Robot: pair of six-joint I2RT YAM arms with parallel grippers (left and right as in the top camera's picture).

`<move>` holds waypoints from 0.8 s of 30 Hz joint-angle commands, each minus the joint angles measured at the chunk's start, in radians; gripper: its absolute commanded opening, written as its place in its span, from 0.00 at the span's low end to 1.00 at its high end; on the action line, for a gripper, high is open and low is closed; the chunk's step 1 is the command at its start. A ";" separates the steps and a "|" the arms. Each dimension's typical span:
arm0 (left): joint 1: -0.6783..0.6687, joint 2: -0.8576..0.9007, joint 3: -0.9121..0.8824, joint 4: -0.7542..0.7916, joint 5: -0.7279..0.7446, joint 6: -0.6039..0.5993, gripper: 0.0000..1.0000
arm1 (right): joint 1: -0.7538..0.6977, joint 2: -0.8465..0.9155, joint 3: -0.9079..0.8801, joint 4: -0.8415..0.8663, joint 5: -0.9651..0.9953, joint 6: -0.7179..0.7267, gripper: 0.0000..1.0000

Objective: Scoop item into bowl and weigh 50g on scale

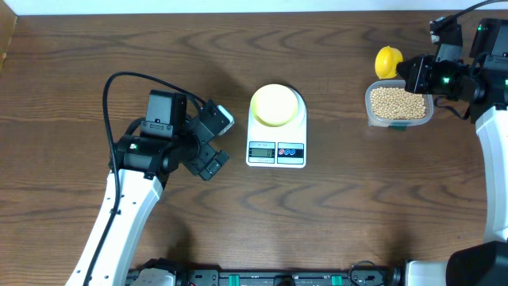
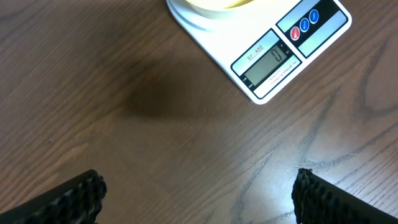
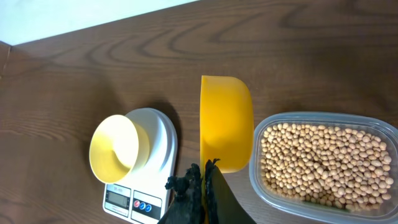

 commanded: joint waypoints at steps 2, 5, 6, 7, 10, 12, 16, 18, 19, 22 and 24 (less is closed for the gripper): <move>0.003 -0.009 -0.004 0.000 0.006 0.031 0.98 | -0.010 0.003 0.016 0.000 -0.007 -0.013 0.01; 0.003 -0.009 -0.004 0.000 0.005 0.031 0.98 | -0.010 0.003 0.016 0.006 -0.007 0.008 0.01; 0.003 -0.009 -0.004 0.001 0.006 0.031 0.98 | -0.010 0.003 0.016 0.006 -0.007 0.008 0.01; 0.003 -0.009 -0.004 0.000 0.005 0.031 0.98 | -0.010 0.003 0.016 0.005 -0.007 0.008 0.01; 0.003 -0.009 -0.004 0.001 0.005 0.031 0.98 | -0.010 0.003 0.016 -0.007 -0.007 0.007 0.01; 0.003 -0.009 -0.004 0.000 0.006 0.031 0.98 | -0.010 0.003 0.017 -0.018 -0.008 0.007 0.01; 0.003 -0.009 -0.004 0.000 0.005 0.031 0.98 | -0.010 0.003 0.022 -0.030 -0.027 0.007 0.01; 0.003 -0.009 -0.004 0.000 0.006 0.031 0.98 | -0.010 0.003 0.037 -0.055 -0.026 -0.002 0.01; 0.003 -0.009 -0.004 0.000 0.006 0.031 0.98 | -0.010 0.003 0.048 -0.073 -0.019 -0.018 0.01; 0.003 -0.009 -0.004 0.000 0.006 0.031 0.98 | -0.010 0.003 0.103 -0.153 0.062 -0.031 0.01; 0.003 -0.009 -0.004 0.000 0.005 0.031 0.98 | -0.010 0.003 0.123 -0.169 0.078 -0.029 0.01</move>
